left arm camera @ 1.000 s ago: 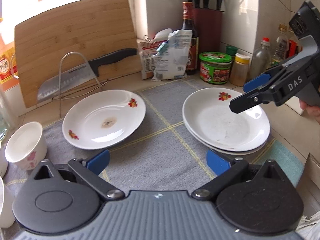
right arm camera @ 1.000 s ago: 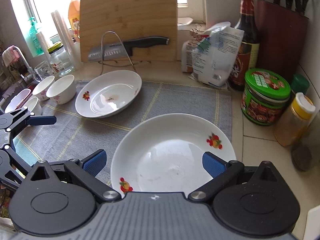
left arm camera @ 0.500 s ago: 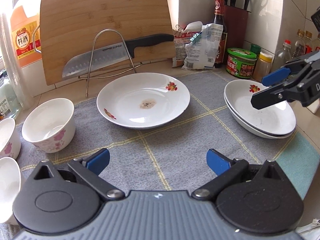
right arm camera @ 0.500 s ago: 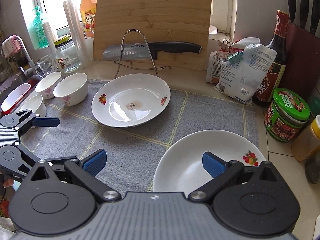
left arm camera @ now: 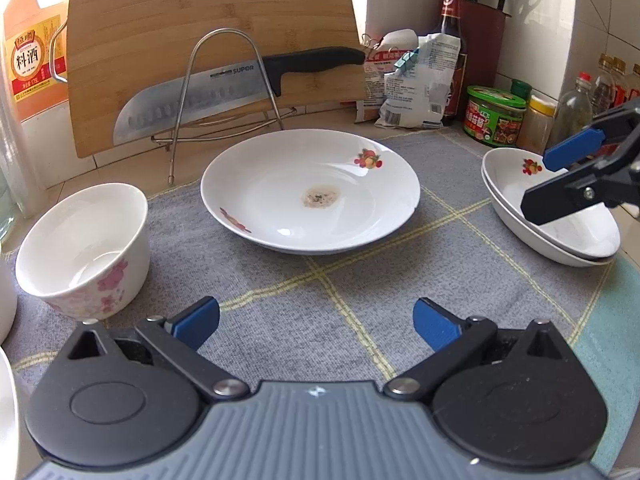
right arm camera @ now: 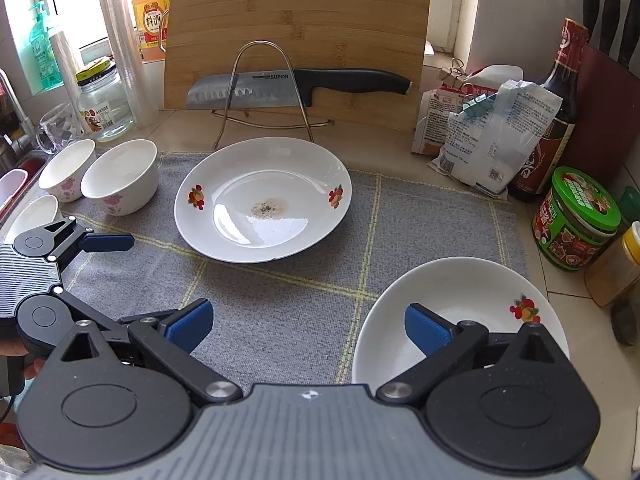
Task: Organize plates and bowls
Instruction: 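Move the right gripper to the stained fruit-print plate by the cutting board, then close the right gripper on the stained plate's rim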
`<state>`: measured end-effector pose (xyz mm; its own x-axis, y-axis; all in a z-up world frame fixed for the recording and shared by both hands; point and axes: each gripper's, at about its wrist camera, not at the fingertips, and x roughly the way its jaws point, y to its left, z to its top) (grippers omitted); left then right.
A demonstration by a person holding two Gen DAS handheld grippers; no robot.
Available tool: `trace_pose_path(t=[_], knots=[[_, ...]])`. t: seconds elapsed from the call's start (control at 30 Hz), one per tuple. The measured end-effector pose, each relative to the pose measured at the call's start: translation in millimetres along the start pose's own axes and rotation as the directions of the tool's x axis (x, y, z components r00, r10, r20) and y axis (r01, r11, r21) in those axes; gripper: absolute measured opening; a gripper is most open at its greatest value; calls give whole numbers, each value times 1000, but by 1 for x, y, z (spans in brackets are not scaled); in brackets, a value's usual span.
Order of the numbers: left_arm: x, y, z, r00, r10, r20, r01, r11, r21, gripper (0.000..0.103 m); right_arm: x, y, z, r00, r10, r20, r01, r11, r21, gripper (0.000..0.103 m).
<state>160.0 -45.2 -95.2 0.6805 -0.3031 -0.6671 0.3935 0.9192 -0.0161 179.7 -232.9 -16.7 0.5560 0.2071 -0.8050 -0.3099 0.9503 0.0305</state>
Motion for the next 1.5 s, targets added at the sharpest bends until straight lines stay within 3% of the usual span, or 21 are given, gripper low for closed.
trace_pose_path(t=[0.47,0.87,1.5], knots=[[36,-11,11,997,64,-41,-64,998,-10,103,34,-14,32,997,81,-11,-82,994,-75,103],[49,-9,17,998,62,2,-62,998,-29,103,82,-37,62,985,160,-62,-166,982,-95,103],[55,-4,20,998,60,18,-60,998,-31,103,176,-36,118,933,300,-201,-326,939,-109,103]])
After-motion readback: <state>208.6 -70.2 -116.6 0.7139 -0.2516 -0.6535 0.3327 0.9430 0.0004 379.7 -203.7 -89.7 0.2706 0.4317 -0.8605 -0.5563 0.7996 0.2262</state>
